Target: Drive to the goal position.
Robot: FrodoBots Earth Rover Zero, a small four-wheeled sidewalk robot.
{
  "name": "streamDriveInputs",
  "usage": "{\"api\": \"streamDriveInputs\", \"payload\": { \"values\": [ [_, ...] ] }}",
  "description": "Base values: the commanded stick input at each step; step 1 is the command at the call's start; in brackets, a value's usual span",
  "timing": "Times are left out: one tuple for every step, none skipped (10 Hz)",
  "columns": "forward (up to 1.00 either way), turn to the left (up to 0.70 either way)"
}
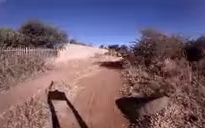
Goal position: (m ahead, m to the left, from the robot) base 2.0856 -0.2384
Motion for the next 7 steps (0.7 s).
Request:
{"api": "streamDriveInputs", "payload": {
  "values": [
    [0.50, 0.00],
    [0.50, 0.00],
    [0.50, 0.00],
    [0.50, 0.00],
    [0.50, 0.00],
    [0.50, 0.00],
    [0.50, 0.00]
  ]
}}
